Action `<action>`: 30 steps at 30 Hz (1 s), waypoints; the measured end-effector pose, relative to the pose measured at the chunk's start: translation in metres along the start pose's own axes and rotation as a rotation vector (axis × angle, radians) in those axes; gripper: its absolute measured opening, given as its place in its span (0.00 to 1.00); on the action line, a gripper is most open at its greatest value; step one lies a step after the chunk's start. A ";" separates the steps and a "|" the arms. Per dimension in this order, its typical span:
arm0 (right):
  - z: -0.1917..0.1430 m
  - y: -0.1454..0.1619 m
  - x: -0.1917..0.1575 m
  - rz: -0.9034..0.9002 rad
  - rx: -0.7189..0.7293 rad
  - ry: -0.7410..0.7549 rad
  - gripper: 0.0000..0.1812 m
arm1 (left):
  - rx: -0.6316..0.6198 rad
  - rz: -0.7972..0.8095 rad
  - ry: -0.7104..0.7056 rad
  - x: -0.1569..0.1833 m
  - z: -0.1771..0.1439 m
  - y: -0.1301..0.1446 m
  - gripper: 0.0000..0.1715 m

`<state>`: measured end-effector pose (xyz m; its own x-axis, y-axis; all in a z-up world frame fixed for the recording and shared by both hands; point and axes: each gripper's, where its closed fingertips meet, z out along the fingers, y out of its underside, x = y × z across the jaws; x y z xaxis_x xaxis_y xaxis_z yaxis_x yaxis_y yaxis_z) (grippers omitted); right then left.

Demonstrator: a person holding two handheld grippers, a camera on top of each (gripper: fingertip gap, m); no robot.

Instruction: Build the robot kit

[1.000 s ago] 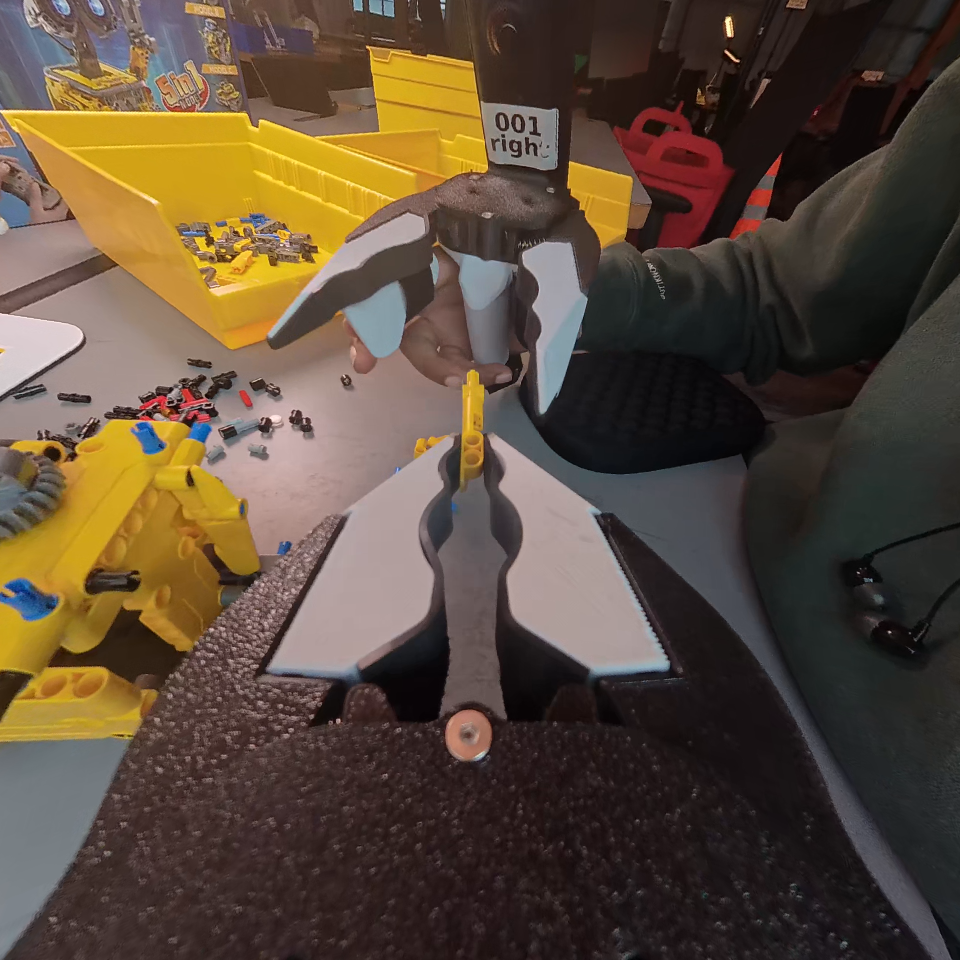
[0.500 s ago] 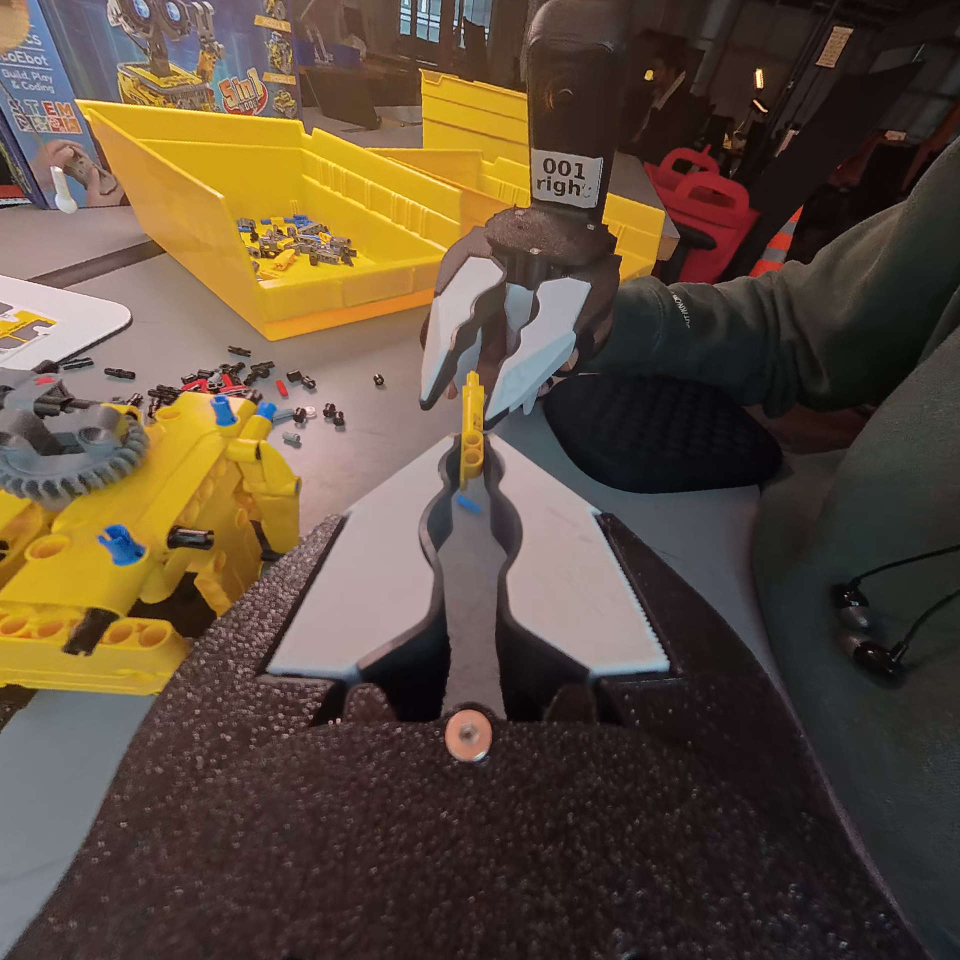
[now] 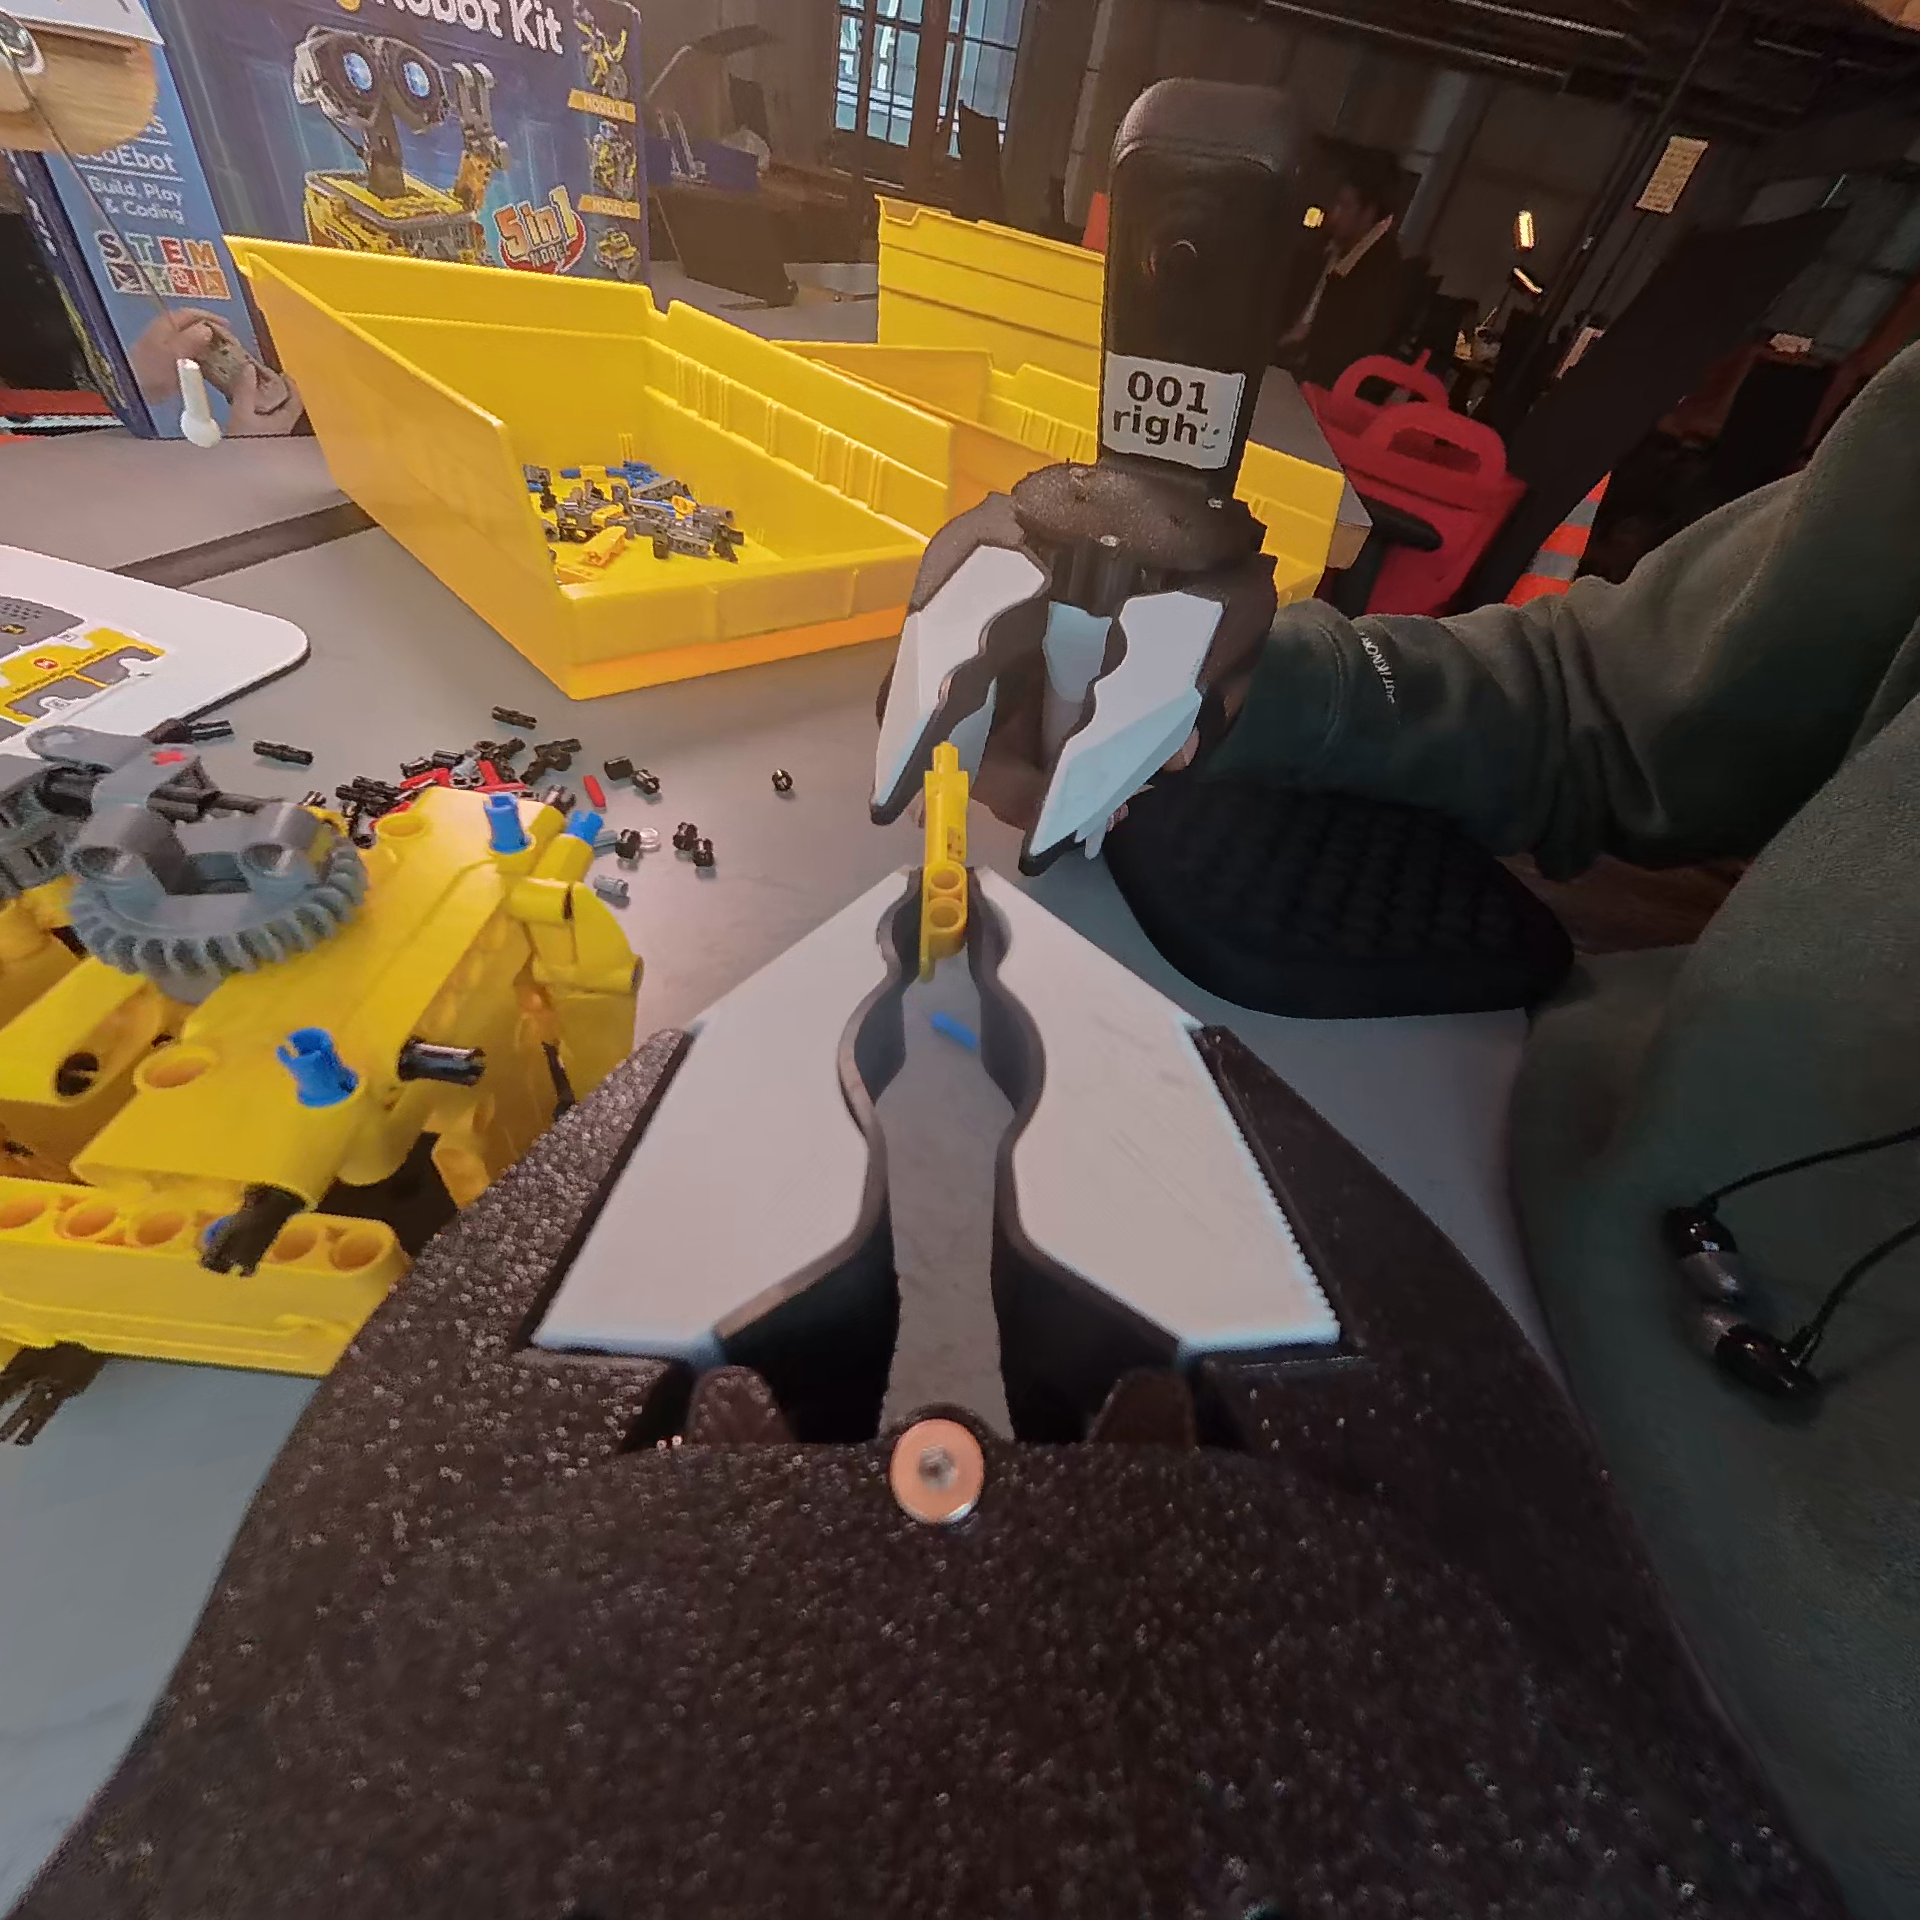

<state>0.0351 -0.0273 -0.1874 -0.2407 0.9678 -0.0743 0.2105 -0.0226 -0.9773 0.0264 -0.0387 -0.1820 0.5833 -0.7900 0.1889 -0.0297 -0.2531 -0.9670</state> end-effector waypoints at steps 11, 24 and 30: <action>-0.001 -0.018 -0.011 0.021 0.074 -0.031 0.16 | 0.024 -0.005 0.001 0.002 0.001 -0.004 0.04; 0.000 -0.017 -0.011 0.027 0.078 -0.037 0.15 | 0.044 -0.035 0.025 0.004 0.000 -0.007 0.04; 0.001 -0.016 -0.013 0.023 0.075 -0.044 0.15 | 0.045 -0.047 0.036 0.005 0.000 -0.007 0.04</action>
<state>0.0341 -0.0396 -0.1711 -0.2784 0.9548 -0.1039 0.1450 -0.0651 -0.9873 0.0297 -0.0403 -0.1742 0.5535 -0.7977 0.2394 0.0339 -0.2657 -0.9635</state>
